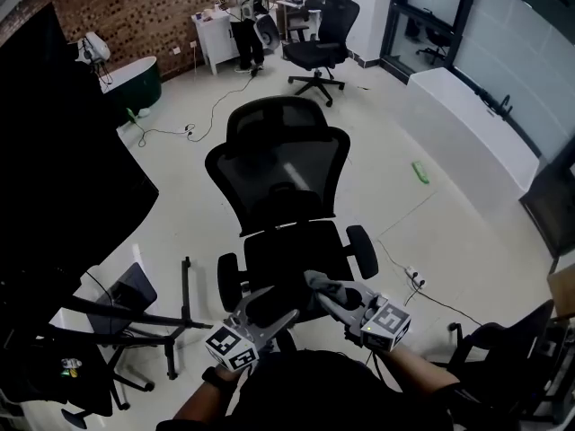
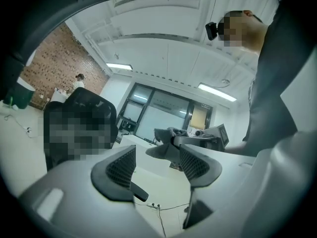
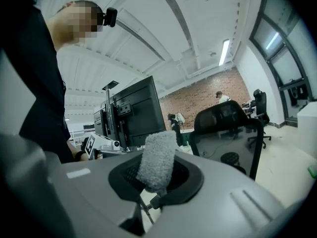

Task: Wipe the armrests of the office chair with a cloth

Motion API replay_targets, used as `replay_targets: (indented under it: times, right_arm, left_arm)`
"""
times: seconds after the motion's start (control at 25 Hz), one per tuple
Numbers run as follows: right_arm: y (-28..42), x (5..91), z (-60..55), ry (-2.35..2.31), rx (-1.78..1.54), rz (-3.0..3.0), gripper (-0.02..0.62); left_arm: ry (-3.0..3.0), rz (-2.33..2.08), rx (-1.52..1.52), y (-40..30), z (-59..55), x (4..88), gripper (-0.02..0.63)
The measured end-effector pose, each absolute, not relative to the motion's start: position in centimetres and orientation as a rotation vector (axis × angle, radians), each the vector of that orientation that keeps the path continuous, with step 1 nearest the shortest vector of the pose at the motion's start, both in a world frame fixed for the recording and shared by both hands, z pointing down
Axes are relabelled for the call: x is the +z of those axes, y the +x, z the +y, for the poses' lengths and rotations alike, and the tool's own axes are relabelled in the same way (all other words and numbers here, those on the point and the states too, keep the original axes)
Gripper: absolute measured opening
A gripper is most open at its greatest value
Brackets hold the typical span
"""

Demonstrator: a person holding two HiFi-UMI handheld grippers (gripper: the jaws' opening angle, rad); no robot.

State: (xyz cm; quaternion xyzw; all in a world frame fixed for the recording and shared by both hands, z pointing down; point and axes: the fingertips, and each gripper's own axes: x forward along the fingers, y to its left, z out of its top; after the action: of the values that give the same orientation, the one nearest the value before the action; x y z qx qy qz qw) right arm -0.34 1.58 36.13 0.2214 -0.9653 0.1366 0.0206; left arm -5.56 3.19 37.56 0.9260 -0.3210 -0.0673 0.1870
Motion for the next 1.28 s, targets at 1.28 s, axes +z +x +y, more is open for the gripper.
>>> replay_targets:
  times: [1.28]
  right_arm:
    - [-1.6,39.8,-11.2,0.714,0.473,-2.917,0.034]
  left_arm:
    - [2.530,-0.909,-0.101,-7.7,-7.3,41.6,0.302]
